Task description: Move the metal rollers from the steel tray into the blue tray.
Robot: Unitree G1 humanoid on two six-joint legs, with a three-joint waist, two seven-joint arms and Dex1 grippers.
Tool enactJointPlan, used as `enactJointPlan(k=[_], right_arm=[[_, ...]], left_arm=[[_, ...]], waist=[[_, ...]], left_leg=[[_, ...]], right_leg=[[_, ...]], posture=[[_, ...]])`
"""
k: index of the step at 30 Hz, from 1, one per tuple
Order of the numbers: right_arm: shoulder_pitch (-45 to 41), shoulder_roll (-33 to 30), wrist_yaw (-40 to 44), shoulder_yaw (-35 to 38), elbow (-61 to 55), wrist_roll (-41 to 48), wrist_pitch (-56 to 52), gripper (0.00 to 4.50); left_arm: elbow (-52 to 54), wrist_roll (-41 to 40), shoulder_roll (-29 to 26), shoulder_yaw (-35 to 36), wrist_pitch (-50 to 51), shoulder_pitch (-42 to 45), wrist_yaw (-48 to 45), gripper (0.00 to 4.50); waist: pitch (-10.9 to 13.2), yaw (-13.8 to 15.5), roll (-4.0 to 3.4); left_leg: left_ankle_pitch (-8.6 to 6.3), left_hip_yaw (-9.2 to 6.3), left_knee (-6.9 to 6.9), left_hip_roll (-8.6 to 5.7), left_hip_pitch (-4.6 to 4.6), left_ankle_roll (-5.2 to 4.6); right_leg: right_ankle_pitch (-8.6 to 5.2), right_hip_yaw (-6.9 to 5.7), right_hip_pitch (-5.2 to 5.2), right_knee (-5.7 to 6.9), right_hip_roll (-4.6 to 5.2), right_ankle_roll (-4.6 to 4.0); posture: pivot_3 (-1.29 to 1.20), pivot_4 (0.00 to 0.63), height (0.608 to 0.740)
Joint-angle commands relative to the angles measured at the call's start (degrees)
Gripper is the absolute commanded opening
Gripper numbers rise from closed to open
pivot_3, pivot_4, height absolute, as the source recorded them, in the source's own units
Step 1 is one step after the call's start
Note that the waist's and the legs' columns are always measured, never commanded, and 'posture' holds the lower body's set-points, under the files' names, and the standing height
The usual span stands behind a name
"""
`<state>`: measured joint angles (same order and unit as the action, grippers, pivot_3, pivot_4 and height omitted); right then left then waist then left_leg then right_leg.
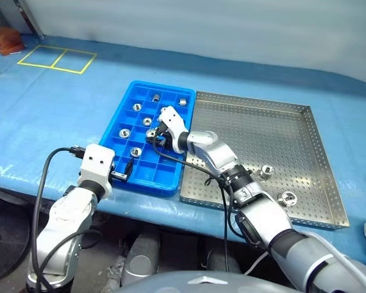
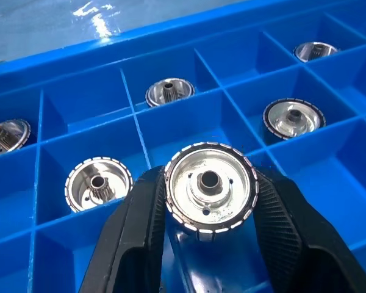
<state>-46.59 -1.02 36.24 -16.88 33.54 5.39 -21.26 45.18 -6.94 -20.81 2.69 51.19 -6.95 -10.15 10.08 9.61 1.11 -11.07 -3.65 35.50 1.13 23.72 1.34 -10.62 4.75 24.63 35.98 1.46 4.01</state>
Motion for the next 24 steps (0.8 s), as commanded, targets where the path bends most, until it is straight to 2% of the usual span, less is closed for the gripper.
enactJointPlan(k=[1, 5, 11, 16, 21, 24], right_arm=[[0.2, -0.6, 0.7, 0.2, -2.6, -1.1, 1.5, 2.46], [4.0, -1.6, -1.5, 2.4, -12.1, -0.3, 1.8, 3.7], [14.4, -8.7, -4.0, 5.7, -34.7, -0.1, -5.0, 3.7], [25.4, -17.7, -8.9, 11.4, -52.0, -2.3, -17.8, 3.7], [33.8, -23.7, -12.0, 18.1, -62.9, -2.5, -28.6, 3.7], [36.3, -24.2, -14.1, 20.5, -65.6, -2.4, -32.5, 3.7]], left_arm=[[1.8, 0.0, -0.3, -0.2, -0.4, 0.7, -0.4, 4.5], [0.3, -0.5, -0.2, -1.8, -1.0, 2.9, -1.4, 4.5], [-4.4, -1.8, 1.8, -7.8, -3.4, 9.3, -3.9, 4.5], [-11.3, -3.1, 4.4, -14.1, -7.1, 18.5, -8.9, 4.5], [-18.4, -4.6, 4.9, -20.0, -13.3, 26.0, -17.4, 4.5], [-21.8, -4.2, 6.0, -21.5, -15.5, 28.3, -19.3, 4.5]], waist=[[0.0, 0.3, -0.01], [0.0, 1.0, -0.01], [0.0, 1.7, -0.04], [0.0, 1.4, -0.07], [0.0, -2.3, -0.08], [0.0, -5.0, -0.1]], left_leg=[[0.0, -0.04, -0.02, 0.02, 0.0, 0.03], [0.01, -0.23, -0.11, 0.05, 0.03, 0.13], [0.04, -0.47, -0.09, 0.06, 0.12, 0.27], [0.04, -0.54, 0.08, 0.05, 0.24, 0.33], [0.03, -0.52, 0.13, 0.05, 0.27, 0.33], [0.01, -0.5, 0.12, 0.05, 0.26, 0.29]], right_leg=[[-0.02, -0.05, 0.0, 0.0, -0.01, -0.03], [-0.11, -0.27, 0.01, 0.0, -0.03, -0.18], [-0.16, -0.52, -0.03, -0.04, -0.02, -0.26], [-0.16, -0.6, -0.04, -0.05, 0.0, -0.26], [-0.16, -0.59, -0.05, -0.04, 0.01, -0.25], [-0.16, -0.56, -0.06, -0.06, 0.02, -0.26]], posture=[[0.47, 0.15, 0.74], [0.43, 0.15, 0.74], [0.36, 0.15, 0.74], [0.24, 0.15, 0.74], [0.14, 0.15, 0.74], [0.08, 0.15, 0.74]])
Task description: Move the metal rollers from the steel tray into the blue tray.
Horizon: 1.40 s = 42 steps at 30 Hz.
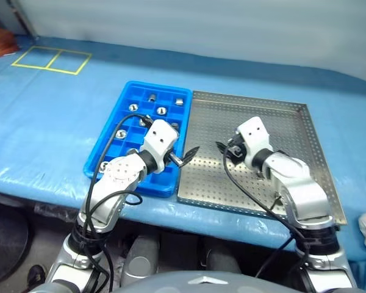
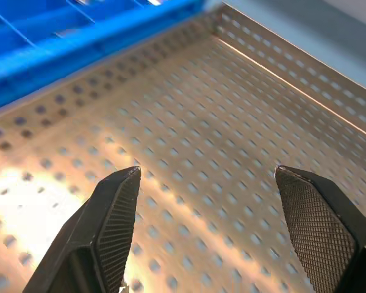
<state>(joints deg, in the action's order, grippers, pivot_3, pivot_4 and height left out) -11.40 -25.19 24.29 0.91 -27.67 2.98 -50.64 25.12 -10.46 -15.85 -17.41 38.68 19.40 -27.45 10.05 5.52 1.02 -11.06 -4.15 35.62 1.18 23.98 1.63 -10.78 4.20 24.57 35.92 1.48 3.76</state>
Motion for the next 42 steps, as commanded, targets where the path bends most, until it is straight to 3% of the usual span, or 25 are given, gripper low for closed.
enactJointPlan(k=[1, 7, 10, 21, 42], right_arm=[[2.0, 0.3, -3.0, 3.6, -4.7, 0.1, -4.1, 3.7], [5.1, 4.3, -6.1, 5.6, -2.6, 1.7, -5.6, 3.7], [5.7, 5.1, -7.0, 4.7, -0.5, 1.4, -4.9, 3.7], [3.7, 6.6, -8.4, 3.5, 5.9, 2.2, -2.7, 3.7], [2.3, 7.4, -7.6, 3.3, 5.1, 4.6, -1.7, 3.7]], left_arm=[[-3.1, -0.4, 1.5, -1.9, -3.6, 2.6, -2.3, 4.5], [-5.0, 0.3, 2.3, -3.6, -4.6, 2.7, -3.6, 4.5], [-4.3, 0.5, 1.5, -3.5, -3.9, 1.9, -3.6, 4.5], [-2.1, 0.5, 0.1, -3.2, -2.8, 0.3, -3.2, 4.5], [-2.3, 1.1, -2.1, -0.9, -2.4, -0.3, -1.7, 4.5]], waist=[[0.0, -1.7, -0.01], [0.0, -5.9, -0.04], [0.0, -6.6, -0.05], [-0.1, -6.1, -0.1], [-0.1, -6.2, -0.13]], left_leg=[[-0.01, 0.01, 0.0, 0.01, -0.02, -0.01], [0.0, -0.03, 0.1, 0.01, -0.1, -0.04], [0.0, -0.04, 0.18, 0.01, -0.11, -0.04], [0.0, -0.08, 0.27, 0.0, -0.16, -0.05], [0.0, -0.08, 0.28, 0.0, -0.17, -0.05]], right_leg=[[0.0, 0.01, 0.0, 0.01, -0.01, 0.0], [0.01, 0.02, -0.1, 0.11, -0.02, 0.02], [0.02, 0.02, -0.13, 0.15, -0.02, 0.05], [0.04, 0.02, -0.2, 0.22, -0.02, 0.07], [0.04, 0.02, -0.21, 0.22, -0.03, 0.07]], posture=[[0.07, 0.15, 0.74], [0.06, 0.15, 0.74], [0.07, 0.15, 0.74], [0.12, 0.15, 0.74], [0.12, 0.15, 0.74]])
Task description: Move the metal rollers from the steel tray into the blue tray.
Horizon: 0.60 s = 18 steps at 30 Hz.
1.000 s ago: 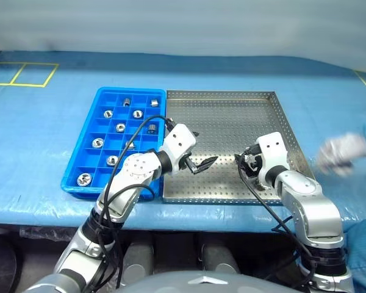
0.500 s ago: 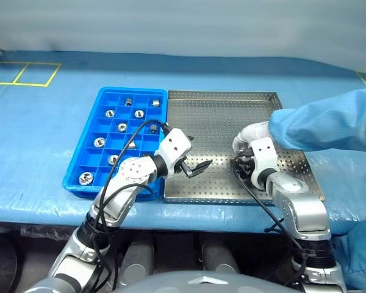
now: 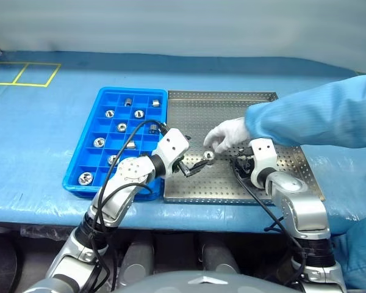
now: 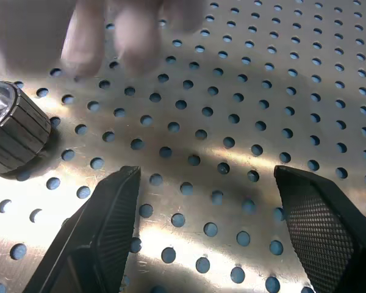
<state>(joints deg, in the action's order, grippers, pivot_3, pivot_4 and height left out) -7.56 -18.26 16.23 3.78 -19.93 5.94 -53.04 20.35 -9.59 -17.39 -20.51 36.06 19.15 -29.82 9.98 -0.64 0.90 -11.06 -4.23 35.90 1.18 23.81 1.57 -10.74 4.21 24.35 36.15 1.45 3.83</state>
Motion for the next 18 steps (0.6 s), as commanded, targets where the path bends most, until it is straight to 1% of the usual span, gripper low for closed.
enactJointPlan(k=[1, 7, 11, 15, 18], right_arm=[[-1.7, 0.6, 0.7, 0.4, -3.0, 2.1, 0.6, 3.7], [-3.8, 1.8, 4.5, -3.8, -5.8, 6.6, 0.2, 3.7], [-5.4, 3.1, 4.3, -7.3, -0.8, 6.1, 1.7, 3.7], [-7.1, 3.5, 3.2, -8.7, 5.4, 4.4, 4.1, 3.7], [-8.0, 3.5, 3.2, -8.9, 7.8, 4.3, 5.6, 3.7]], left_arm=[[2.5, 0.1, -0.7, 2.4, 0.2, -0.1, 0.8, 4.5], [2.8, 0.0, -2.0, 4.2, 0.5, -1.3, 1.3, 4.5], [3.5, 0.2, -1.9, 4.1, 0.9, -1.8, 1.7, 4.5], [4.1, 0.4, -2.1, 4.1, 1.1, -2.3, 2.2, 4.5], [4.9, 0.4, -2.3, 4.4, 1.5, -2.9, 2.6, 4.5]], waist=[[0.0, 0.0, -0.01], [0.0, 0.0, -0.02], [0.0, 0.2, -0.02], [0.0, 0.6, -0.02], [0.0, 0.6, -0.02]], left_leg=[[0.0, 0.0, 0.0, 0.0, -0.01, 0.0], [0.0, -0.04, -0.01, 0.01, -0.01, 0.0], [0.0, -0.06, 0.0, 0.0, -0.01, 0.0], [0.0, -0.06, 0.0, 0.0, -0.01, 0.0], [0.0, -0.06, -0.01, 0.0, -0.01, 0.0]], right_leg=[[0.0, 0.0, 0.0, 0.01, -0.01, 0.0], [0.0, 0.0, 0.01, 0.03, -0.03, 0.0], [0.0, -0.02, -0.03, 0.02, -0.02, -0.01], [0.0, -0.02, -0.04, 0.02, -0.02, -0.01], [0.0, -0.02, -0.02, 0.02, -0.02, -0.01]], posture=[[0.12, 0.15, 0.74], [0.14, 0.15, 0.74], [0.16, 0.15, 0.74], [0.18, 0.15, 0.74], [0.19, 0.15, 0.74]])
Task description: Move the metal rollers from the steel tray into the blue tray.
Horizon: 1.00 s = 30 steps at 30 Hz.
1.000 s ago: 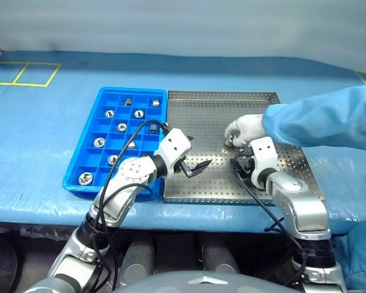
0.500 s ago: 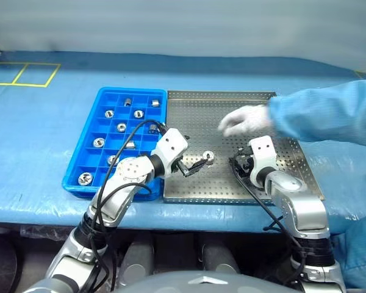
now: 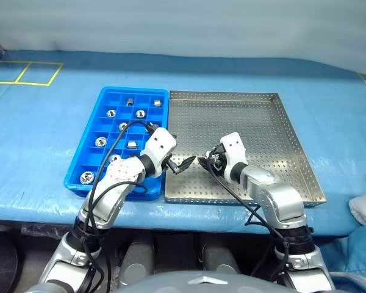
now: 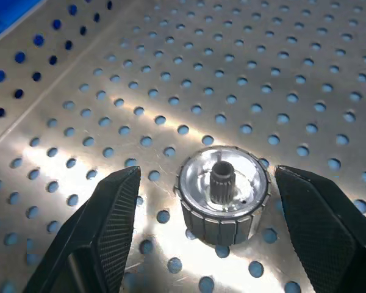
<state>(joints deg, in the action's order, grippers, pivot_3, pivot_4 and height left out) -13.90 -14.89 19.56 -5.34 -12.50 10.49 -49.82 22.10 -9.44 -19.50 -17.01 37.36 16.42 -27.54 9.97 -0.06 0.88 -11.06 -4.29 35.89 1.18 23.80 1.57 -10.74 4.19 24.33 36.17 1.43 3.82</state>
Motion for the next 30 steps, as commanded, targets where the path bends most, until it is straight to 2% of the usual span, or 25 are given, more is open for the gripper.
enactJointPlan(k=[1, 3, 9, 10, 19, 25, 30], right_arm=[[-1.8, 0.1, 0.1, 0.2, 0.9, -0.2, 2.9, 3.7], [-1.9, 0.0, 0.3, 0.1, 1.4, -0.2, 3.8, 3.7], [-1.6, -0.5, 0.7, 0.1, -0.2, 0.2, 4.2, 1.88], [-1.6, -0.6, 0.6, 0.1, -0.3, 0.1, 4.1, 1.7], [-1.1, -1.1, 1.5, -0.9, -4.7, 0.8, 3.8, 1.71], [-3.4, -0.9, 7.2, -5.2, -11.7, 4.9, 3.7, 1.71], [-8.2, 2.7, 9.6, -10.5, -9.9, 6.0, 4.8, 1.71]], left_arm=[[3.3, 0.3, -0.3, 1.0, 0.3, -0.3, 0.5, 4.5], [3.5, 0.3, -0.5, 1.1, 0.5, -0.6, 0.6, 4.5], [3.8, 0.2, -1.0, 1.8, 0.9, -1.0, 0.9, 4.5], [3.8, 0.1, -1.1, 1.9, 0.9, -1.1, 0.9, 4.5], [7.4, -0.9, -3.9, 5.0, 3.7, -2.6, 0.8, 4.5], [18.1, 0.3, -10.6, 10.7, 14.8, -6.6, 3.4, 4.5], [26.3, 0.4, -13.8, 16.3, 22.9, -10.5, 5.7, 4.5]], waist=[[0.0, 0.0, 0.0], [0.0, 0.1, 0.0], [0.0, 0.4, -0.01], [0.0, 0.5, -0.01], [0.0, 0.8, -0.01], [0.0, 0.8, -0.02], [0.0, 1.4, -0.02]], left_leg=[[0.0, 0.0, -0.01, 0.0, -0.01, 0.0], [0.0, -0.02, -0.02, 0.01, -0.02, 0.0], [0.0, -0.02, -0.01, 0.0, -0.01, 0.0], [0.0, -0.02, -0.01, 0.0, -0.01, 0.0], [0.0, -0.02, -0.02, 0.01, 0.0, 0.0], [0.0, -0.04, -0.09, 0.06, 0.0, 0.0], [0.0, -0.13, -0.1, 0.09, -0.03, 0.0]], right_leg=[[0.0, 0.0, 0.0, 0.0, 0.0, 0.0], [0.0, -0.02, -0.01, 0.01, -0.01, 0.0], [0.0, -0.01, -0.01, 0.0, -0.01, 0.0], [0.0, -0.02, 0.0, 0.01, -0.01, 0.0], [-0.01, -0.02, 0.02, 0.01, -0.01, -0.01], [-0.04, -0.04, 0.06, 0.02, -0.03, -0.06], [-0.06, -0.13, 0.04, 0.08, -0.06, -0.1]], posture=[[0.19, 0.15, 0.74], [0.19, 0.15, 0.74], [0.19, 0.15, 0.74], [0.19, 0.15, 0.74], [0.19, 0.15, 0.74], [0.24, 0.15, 0.74], [0.32, 0.15, 0.74]])
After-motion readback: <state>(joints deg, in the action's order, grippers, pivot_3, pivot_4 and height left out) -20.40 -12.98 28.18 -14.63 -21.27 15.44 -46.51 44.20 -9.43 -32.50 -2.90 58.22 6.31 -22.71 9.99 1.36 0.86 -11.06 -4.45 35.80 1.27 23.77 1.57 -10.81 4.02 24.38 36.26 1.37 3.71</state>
